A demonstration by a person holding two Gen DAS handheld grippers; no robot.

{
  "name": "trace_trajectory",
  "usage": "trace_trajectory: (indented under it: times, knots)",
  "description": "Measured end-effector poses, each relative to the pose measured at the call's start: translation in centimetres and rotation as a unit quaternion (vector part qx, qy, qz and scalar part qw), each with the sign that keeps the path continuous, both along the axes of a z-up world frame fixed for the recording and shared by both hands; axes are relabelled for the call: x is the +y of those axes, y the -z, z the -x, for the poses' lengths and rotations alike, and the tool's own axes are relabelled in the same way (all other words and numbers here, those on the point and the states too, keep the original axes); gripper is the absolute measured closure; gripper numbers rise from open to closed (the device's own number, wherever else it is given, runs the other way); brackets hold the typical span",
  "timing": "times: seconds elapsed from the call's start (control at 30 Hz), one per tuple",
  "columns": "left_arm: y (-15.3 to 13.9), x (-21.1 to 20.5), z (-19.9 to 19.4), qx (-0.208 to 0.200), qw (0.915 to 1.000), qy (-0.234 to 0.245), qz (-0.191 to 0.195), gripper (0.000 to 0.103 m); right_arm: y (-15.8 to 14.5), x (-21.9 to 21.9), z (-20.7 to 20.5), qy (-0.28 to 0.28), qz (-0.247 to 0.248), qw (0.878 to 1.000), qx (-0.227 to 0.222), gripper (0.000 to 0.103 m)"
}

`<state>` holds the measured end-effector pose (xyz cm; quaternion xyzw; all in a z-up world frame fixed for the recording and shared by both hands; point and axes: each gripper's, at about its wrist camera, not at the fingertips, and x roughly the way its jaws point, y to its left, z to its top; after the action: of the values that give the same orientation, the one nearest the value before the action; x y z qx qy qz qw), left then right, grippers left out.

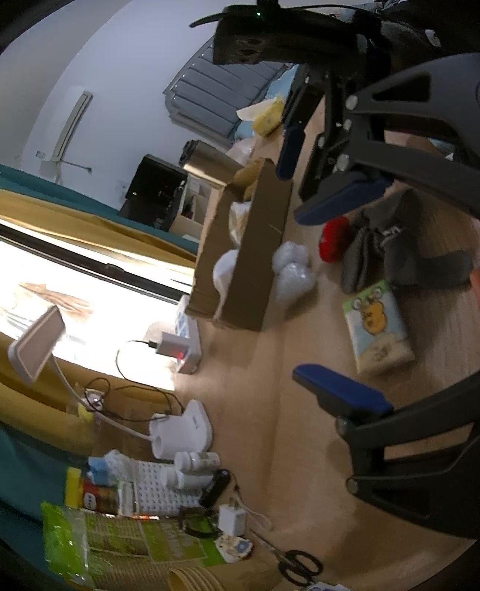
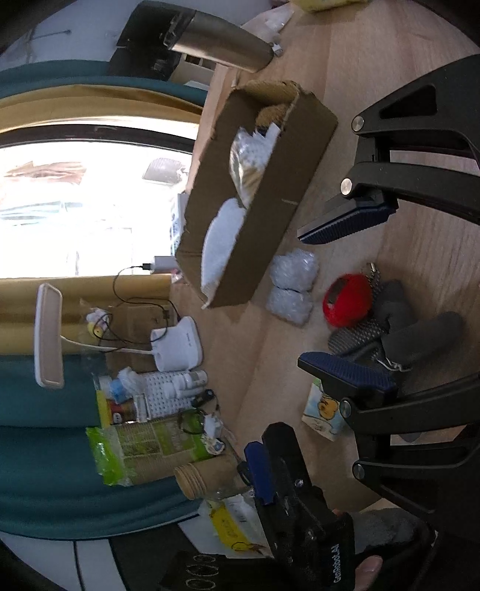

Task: Organize soft objects
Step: 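Grasp the red ball keychain with the right tool while the left tool grasps the cartoon tissue pack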

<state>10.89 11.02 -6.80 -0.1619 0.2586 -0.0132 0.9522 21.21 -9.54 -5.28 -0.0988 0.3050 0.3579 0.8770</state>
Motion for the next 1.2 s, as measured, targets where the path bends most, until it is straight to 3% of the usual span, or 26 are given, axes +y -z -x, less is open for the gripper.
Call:
trace_trajectory:
  times: [0.5, 1.0, 1.2]
  knots:
    - [4.7, 0.4, -0.8, 0.076, 0.9968, -0.019, -0.015, 0.024, 2.1, 1.5, -1.1, -0.008, 0.015, 1.0, 0.027, 0.039]
    - [6.7, -1.2, -3.1, 0.143, 0.9883, 0.003, -0.053, 0.024, 3.8, 1.4, -3.2, 0.0, 0.008, 0.997, 0.072, 0.039]
    - [6.9, -1.4, -3.2, 0.148, 0.9873, 0.002, -0.058, 0.024, 4.6, 1.5, -3.6, 0.0, 0.012, 0.996, 0.092, 0.039]
